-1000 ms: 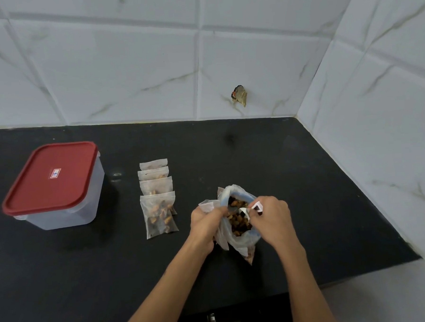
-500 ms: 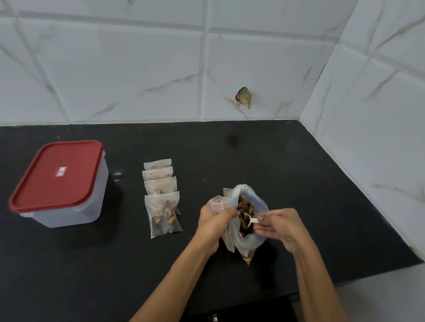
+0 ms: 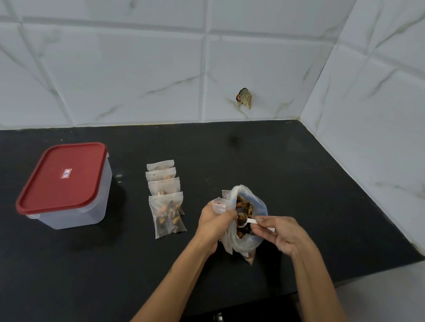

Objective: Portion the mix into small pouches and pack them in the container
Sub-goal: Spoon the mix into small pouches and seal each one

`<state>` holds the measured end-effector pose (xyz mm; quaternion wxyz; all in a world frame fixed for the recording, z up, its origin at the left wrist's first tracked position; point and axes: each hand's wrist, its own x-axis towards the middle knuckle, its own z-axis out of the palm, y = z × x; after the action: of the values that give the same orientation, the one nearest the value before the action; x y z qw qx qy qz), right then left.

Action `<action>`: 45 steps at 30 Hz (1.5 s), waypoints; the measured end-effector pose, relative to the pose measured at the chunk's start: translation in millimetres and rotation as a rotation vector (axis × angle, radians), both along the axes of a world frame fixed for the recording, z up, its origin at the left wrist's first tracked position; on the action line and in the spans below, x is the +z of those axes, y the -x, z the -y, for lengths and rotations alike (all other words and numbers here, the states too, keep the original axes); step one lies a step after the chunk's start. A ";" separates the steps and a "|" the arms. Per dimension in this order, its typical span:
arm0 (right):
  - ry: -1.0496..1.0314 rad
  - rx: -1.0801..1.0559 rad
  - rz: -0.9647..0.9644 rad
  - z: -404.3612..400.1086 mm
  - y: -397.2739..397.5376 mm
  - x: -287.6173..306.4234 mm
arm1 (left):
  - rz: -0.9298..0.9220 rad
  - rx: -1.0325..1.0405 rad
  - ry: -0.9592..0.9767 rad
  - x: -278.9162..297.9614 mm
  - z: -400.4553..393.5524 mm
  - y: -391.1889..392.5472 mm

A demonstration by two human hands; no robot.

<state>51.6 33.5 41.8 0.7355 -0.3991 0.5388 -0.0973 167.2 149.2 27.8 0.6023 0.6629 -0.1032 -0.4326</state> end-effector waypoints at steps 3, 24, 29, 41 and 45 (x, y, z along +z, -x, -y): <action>-0.043 -0.023 0.011 0.5 0.2 0.1 | -0.014 0.014 0.019 -1.0 -2.1 -0.3; -0.173 -0.232 0.209 -2.1 9.3 3.2 | 0.543 0.052 -0.150 17.9 -11.4 -3.6; -0.078 -0.241 0.229 -4.2 15.3 29.8 | 0.773 0.003 -0.118 43.6 -8.8 6.6; 0.406 -0.098 0.269 -34.1 10.3 94.5 | 0.755 -0.124 -0.129 60.4 14.0 12.6; 0.744 0.053 0.113 -44.0 9.5 89.7 | 0.719 -0.116 -0.081 59.5 17.2 11.2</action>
<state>42.1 77.5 131.5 0.5708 -0.6470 0.4147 -0.2892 156.1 132.0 87.2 0.4753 0.7889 -0.3285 -0.2091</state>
